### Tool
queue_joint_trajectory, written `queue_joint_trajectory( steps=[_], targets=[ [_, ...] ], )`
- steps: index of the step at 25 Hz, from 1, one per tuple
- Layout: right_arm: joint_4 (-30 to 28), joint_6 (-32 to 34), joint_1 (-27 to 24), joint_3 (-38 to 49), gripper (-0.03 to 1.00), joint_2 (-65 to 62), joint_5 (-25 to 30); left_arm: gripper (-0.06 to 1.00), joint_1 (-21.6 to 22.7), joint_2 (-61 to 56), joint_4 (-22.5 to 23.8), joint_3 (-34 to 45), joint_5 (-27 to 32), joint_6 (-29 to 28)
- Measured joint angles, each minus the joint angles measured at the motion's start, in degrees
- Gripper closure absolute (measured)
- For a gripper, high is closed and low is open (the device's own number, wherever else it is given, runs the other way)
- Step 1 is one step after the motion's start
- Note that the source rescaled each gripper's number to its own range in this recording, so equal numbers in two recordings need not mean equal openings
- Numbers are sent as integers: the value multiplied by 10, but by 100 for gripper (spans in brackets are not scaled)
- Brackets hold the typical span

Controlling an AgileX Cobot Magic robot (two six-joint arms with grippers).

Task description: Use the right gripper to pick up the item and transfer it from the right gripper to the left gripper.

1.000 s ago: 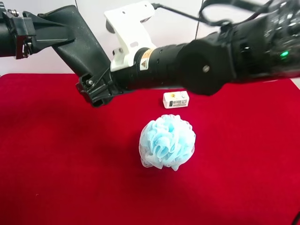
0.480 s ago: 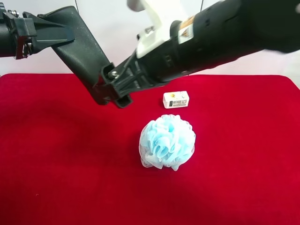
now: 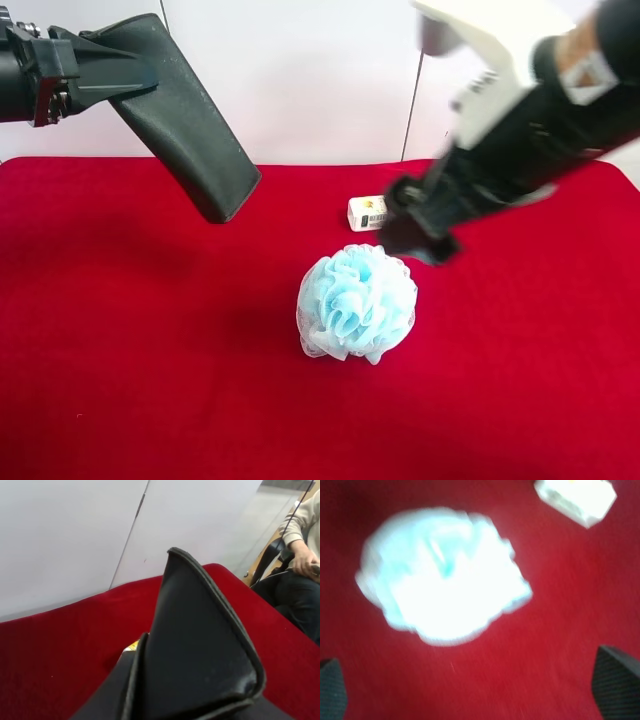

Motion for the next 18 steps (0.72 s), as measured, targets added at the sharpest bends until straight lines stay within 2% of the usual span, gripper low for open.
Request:
queue_joint_trajectory(
  steps=[3,6,13,18],
  targets=[
    [3,4,0,0,3,-36,70,94,0,0,0,0,0,0],
    [14,4,0,0,3,-83,110,94,0,0,0,0,0,0],
    [37,3,0,20,3,-242,114,94,0,0,0,0,0,0],
    [38,-5,0,130,3,-398,118,94,0,0,0,0,0,0]
  ],
)
